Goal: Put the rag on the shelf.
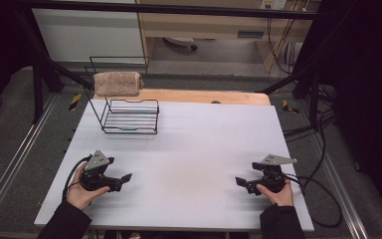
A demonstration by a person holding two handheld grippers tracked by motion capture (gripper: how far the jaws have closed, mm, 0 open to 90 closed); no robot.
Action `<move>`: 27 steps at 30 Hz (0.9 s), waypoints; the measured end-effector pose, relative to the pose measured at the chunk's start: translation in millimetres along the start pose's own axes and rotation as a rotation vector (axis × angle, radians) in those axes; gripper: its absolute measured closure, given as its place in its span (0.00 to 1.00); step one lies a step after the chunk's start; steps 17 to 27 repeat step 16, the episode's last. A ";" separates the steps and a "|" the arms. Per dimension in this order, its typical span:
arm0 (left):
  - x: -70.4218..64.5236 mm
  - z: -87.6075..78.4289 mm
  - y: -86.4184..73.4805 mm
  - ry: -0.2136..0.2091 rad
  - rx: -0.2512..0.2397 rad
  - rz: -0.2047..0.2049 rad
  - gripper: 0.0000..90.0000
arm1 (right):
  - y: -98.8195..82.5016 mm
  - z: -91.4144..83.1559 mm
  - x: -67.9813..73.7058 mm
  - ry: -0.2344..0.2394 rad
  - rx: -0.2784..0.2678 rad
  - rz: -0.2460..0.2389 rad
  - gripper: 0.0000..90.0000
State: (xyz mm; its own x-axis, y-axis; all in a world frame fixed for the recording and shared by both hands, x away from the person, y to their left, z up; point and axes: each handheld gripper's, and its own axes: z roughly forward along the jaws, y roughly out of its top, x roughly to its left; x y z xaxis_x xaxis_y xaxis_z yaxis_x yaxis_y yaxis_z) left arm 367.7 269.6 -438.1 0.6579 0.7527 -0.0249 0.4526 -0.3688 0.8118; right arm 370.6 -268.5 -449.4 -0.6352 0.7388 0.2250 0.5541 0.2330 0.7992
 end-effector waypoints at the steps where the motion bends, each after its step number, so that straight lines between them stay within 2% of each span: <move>1: 0.0 0.5 -0.8 0.000 0.001 -0.003 0.08 | -0.8 -0.2 -0.3 0.000 -0.001 0.002 0.01; 6: 0.1 1.7 -3.4 -0.001 0.009 0.001 0.08 | -3.6 0.7 0.4 -0.005 0.017 -0.009 0.01; 27: 0.0 2.3 -5.0 -0.009 0.016 0.002 0.08 | -4.0 1.0 0.6 -0.008 0.021 -0.010 0.01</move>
